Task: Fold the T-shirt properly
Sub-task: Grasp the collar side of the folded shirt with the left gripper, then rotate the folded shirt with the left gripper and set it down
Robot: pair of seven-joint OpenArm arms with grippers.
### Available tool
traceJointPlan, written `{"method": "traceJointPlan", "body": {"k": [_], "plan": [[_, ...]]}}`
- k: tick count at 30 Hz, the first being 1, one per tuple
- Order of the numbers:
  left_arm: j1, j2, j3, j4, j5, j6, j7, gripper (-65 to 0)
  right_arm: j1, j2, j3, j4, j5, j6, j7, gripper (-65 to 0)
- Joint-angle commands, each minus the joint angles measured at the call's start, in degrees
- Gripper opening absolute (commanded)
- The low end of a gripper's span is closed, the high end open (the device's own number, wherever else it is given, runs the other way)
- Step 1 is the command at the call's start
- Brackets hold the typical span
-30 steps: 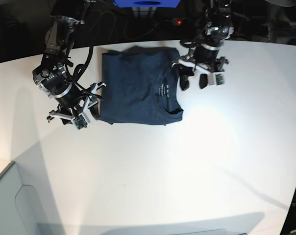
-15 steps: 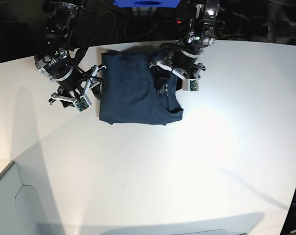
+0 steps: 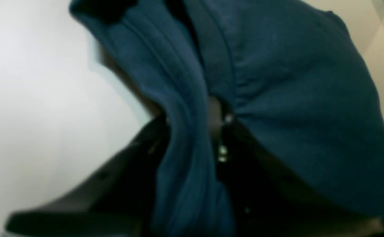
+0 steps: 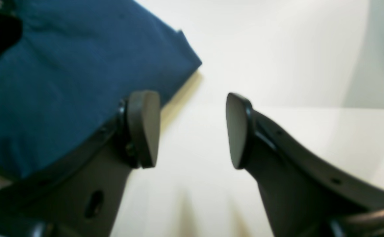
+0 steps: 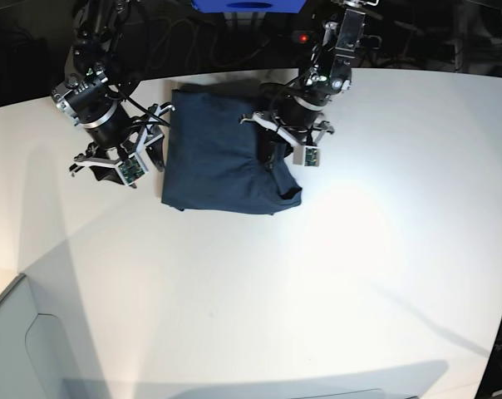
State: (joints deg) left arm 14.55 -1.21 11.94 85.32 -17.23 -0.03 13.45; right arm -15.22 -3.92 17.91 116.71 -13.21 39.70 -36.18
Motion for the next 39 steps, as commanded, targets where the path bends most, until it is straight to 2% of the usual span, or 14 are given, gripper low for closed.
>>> {"method": "traceJointPlan", "body": {"k": [1,4,9,13,16,17,20,23,25,29,31,34,37,39], "plan": [[-0.5,-0.2,1.0,-0.4,0.0,0.0,2.2,-65.0,-0.2,0.0,1.5,1.6,0.7,0.3,1.1,-34.9],[-3.0,-1.4,3.3,-2.5,0.1,0.0,2.2,-65.0,-0.6,-0.1,4.6,2.4,0.8,0.3,1.1,-35.0],[-10.1,-5.4,10.3,-7.8,0.1,0.0,2.2,-65.0,-1.8,-0.3,11.1,2.4,0.8,0.3,1.1,-35.1],[-18.4,-9.0,19.2,-12.3,0.1,-0.1,2.6,-65.0,-3.1,-0.3,14.7,2.4,0.9,0.3,1.1,-35.1],[-25.5,-11.4,27.7,-13.9,0.1,-0.2,5.6,-65.0,-3.7,-1.5,17.3,2.4,0.9,0.3,1.2,-35.2],[-28.1,-12.0,31.6,-13.9,0.5,-0.8,6.8,-65.0,-3.7,-2.0,18.8,2.4,0.9,0.3,1.2,-35.2],[-35.3,-13.5,40.0,-13.9,0.6,-7.0,10.3,-65.0,-3.7,-3.6,22.1,2.4,0.9,0.3,1.2,-35.2],[-41.5,-13.4,44.3,-13.9,0.8,-11.4,14.0,-65.0,-4.6,-3.8,23.8,2.4,0.9,0.3,1.1,-35.2],[-44.8,-13.2,45.7,-13.9,0.8,-12.9,15.6,-65.0,-5.0,-3.8,24.0,2.4,0.9,0.3,1.1,-35.2],[-50.2,-11.8,48.2,-13.9,0.8,-12.9,18.2,-63.8,-6.1,-3.9,24.2,2.4,0.9,0.3,1.1,-35.2],[-52.0,-11.2,49.7,-13.9,0.8,-12.9,20.7,-54.9,-6.2,-3.9,24.2,2.4,0.9,0.3,1.1,-35.2],[-52.8,-11.1,50.8,-13.2,0.8,-12.9,23.3,-36.5,-6.2,-4.7,24.2,2.4,0.9,0.3,1.1,-35.2],[-52.8,-11.3,50.9,-11.3,0.8,-12.9,23.3,-19.9,-6.2,-5.0,23.9,2.4,0.9,0.3,1.1,-35.2],[-52.7,-11.6,50.7,-9.8,0.8,-12.9,23.4,-11.7,-6.0,-5.0,23.9,2.4,0.9,0.3,1.1,-35.2]]}}
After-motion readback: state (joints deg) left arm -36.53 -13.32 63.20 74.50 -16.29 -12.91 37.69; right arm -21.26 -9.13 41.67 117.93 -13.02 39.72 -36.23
